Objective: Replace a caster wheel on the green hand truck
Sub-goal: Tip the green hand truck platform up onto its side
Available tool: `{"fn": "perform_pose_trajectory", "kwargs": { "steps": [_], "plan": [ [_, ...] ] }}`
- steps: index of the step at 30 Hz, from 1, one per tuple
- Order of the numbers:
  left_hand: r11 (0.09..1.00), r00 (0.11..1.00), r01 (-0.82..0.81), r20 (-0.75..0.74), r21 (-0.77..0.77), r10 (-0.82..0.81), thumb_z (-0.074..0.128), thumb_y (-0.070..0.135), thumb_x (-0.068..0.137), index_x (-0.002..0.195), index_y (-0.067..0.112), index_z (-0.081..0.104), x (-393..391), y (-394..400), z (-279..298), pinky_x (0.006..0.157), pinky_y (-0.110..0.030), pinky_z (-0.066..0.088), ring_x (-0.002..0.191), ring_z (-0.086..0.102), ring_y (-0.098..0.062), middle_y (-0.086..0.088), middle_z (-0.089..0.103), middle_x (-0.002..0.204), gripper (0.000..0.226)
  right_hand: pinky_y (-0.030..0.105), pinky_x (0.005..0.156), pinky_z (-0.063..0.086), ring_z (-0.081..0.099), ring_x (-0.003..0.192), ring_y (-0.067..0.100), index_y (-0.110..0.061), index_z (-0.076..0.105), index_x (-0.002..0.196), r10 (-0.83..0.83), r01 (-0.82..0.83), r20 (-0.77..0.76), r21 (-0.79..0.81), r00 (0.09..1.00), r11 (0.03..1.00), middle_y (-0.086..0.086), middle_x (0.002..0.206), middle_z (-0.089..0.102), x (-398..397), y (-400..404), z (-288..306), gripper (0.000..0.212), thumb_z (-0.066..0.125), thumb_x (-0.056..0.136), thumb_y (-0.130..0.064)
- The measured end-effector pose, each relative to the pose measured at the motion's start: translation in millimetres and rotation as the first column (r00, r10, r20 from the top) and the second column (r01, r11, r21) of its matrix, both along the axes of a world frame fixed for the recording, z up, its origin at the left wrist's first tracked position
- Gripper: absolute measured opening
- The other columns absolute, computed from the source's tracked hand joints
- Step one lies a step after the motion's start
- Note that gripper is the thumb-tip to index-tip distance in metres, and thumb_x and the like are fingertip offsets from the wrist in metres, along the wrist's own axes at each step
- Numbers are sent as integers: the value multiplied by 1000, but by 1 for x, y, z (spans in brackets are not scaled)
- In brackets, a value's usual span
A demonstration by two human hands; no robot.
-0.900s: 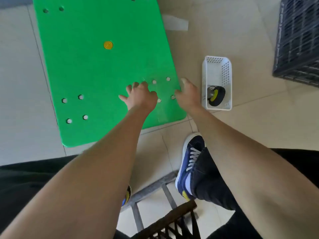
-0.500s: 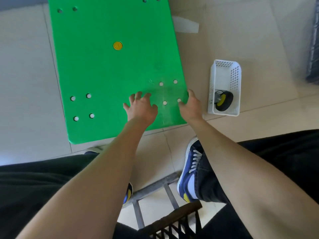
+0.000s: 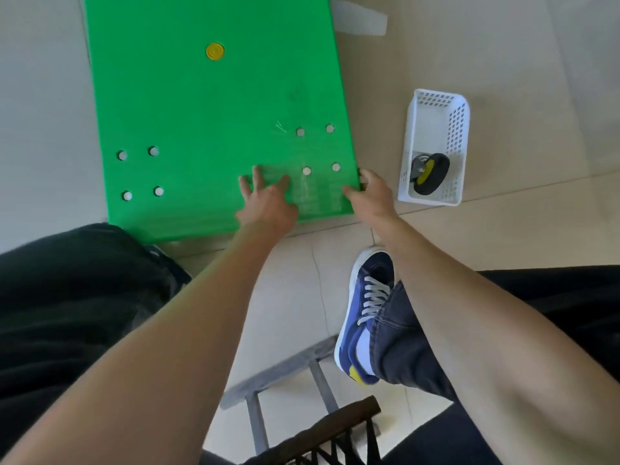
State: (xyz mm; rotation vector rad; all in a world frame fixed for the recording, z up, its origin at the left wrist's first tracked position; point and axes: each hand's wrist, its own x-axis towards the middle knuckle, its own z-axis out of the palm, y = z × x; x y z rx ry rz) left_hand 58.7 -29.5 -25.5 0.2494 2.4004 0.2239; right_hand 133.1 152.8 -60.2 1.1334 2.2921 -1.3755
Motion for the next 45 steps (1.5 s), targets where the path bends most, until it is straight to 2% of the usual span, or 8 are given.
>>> {"fn": "perform_pose_trajectory", "kwargs": {
  "steps": [3, 7, 12, 17, 22, 26, 36, 45],
  "plan": [
    [1000, 1000, -7, 3, -17, 7, 61, 31, 95, 156, 42, 25, 6, -1, -3, 106, -71, 37, 153, -10, -39, -1, -12, 169, 72, 19, 75, 44, 62, 100, 17, -15, 58, 137, 13, -13, -5, -13, 1000, 1000, 3, 130, 67, 2, 0, 3, 39, 63, 99, -19],
    [998, 1000, 31, 2, -61, -31, 66, 40, 94, 157, 44, 13, 16, -2, -4, 104, -77, 34, 152, -16, -43, -3, -21, 167, 83, 12, 64, 46, 64, 94, 14, -21, 61, 132, 5, -4, 10, -120, 1000, 993, -2, 122, 69, 7, 2, 3, 34, 63, 99, -20],
    [995, 998, 61, -15, -82, -62, 71, 41, 91, 157, 46, 4, 24, -3, -3, 104, -80, 27, 150, -18, -45, -5, -25, 165, 95, 36, 98, 56, 71, 105, 15, -27, 62, 133, -29, 20, -34, -233, 999, 972, -6, 120, 72, 10, -2, 0, 38, 71, 96, -33],
    [994, 997, 77, 12, -76, -76, 72, 37, 90, 154, 54, -10, 26, 4, 0, 103, -83, 20, 146, -26, -49, -11, -34, 161, 106, 36, 95, 58, 72, 101, 15, -24, 65, 132, -151, 131, -48, -297, 987, 946, -4, 115, 74, 12, -3, 5, 39, 74, 94, -23],
    [995, 997, 80, 23, -53, -78, 73, 37, 90, 154, 53, -8, 28, 5, 10, 102, -84, 19, 146, -27, -50, -12, -34, 161, 105, 31, 91, 58, 72, 97, 13, -22, 66, 132, -187, 162, -60, -289, 981, 943, -5, 115, 74, 16, -4, 16, 39, 74, 94, -21],
    [997, 997, 72, 32, -41, -71, 75, 35, 89, 156, 52, -4, 28, 3, 25, 102, -84, 19, 147, -25, -48, -11, -30, 163, 105, 35, 99, 55, 71, 101, 15, -26, 66, 131, -160, 141, -59, -242, 985, 960, -7, 112, 73, 20, -7, 31, 35, 70, 96, -21],
    [998, 999, 53, 2, -20, -53, 83, 38, 81, 156, 50, 12, 18, -7, 55, 101, -85, 22, 151, -16, -45, -8, -13, 168, 104, 49, 118, 40, 56, 134, 23, -31, 54, 146, -71, 63, -27, -240, 997, 969, -6, 148, 57, 21, -1, 55, 57, 72, 93, -20],
    [996, 996, 86, 7, -8, -86, 83, 41, 80, 156, 51, 12, 18, -10, 68, 101, -84, 23, 151, -13, -46, -9, -10, 168, 105, 53, 111, 48, 57, 133, 23, -27, 51, 147, -168, 147, -37, -324, 985, 935, -4, 152, 53, 29, 1, 72, 62, 72, 92, -9]
  ]
}}
